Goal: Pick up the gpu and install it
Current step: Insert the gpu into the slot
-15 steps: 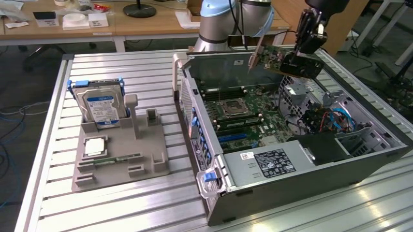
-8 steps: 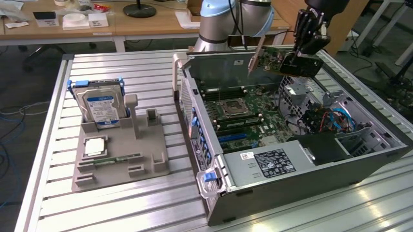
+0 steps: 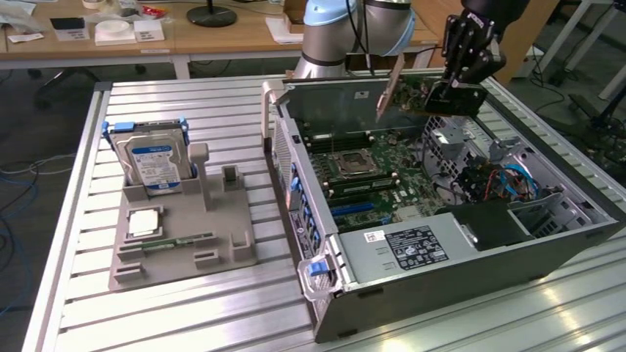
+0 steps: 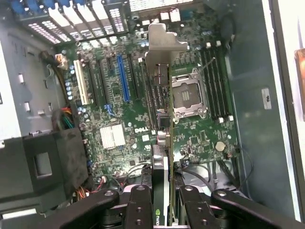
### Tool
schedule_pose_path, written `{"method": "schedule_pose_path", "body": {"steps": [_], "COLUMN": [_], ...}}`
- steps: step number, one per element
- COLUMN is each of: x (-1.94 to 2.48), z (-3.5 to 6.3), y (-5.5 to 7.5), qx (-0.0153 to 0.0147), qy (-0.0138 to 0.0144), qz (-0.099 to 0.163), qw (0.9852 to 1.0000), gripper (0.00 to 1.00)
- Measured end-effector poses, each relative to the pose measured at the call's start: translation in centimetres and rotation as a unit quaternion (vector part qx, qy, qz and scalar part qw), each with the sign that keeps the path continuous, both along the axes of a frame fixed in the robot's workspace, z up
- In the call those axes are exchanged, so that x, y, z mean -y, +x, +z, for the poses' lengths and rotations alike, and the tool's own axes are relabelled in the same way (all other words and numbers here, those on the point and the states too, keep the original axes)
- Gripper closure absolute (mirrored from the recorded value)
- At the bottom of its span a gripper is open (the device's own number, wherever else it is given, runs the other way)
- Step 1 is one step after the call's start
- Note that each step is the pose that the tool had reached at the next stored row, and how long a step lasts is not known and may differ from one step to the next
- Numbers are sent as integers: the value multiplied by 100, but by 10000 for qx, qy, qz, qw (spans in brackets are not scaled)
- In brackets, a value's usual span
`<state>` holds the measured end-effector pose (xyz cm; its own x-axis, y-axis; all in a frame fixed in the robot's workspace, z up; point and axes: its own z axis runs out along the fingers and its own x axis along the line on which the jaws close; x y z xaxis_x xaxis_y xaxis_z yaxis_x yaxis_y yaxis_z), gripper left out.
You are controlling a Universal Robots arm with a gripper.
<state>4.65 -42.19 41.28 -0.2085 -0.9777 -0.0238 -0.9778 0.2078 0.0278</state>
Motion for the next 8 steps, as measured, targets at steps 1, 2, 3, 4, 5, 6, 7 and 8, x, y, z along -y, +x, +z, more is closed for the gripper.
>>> {"method": "schedule_pose_path", "body": {"steps": [1,2,3,4,5,6,7,8], "x": [0,0,0,0,0,0,0,0], "z": [-1,-3,-3,-3,-4,-4,-4,-4], "y": [0,0,0,0,0,0,0,0], "qx": [0,0,0,0,0,0,0,0], "qy": [0,1,1,1,1,1,1,1], "qz": [17,34,49,56,56,56,56,56], "qw": [10000,10000,10000,10000,10000,10000,10000,10000], "gripper": [74,74,74,74,74,74,74,74]}}
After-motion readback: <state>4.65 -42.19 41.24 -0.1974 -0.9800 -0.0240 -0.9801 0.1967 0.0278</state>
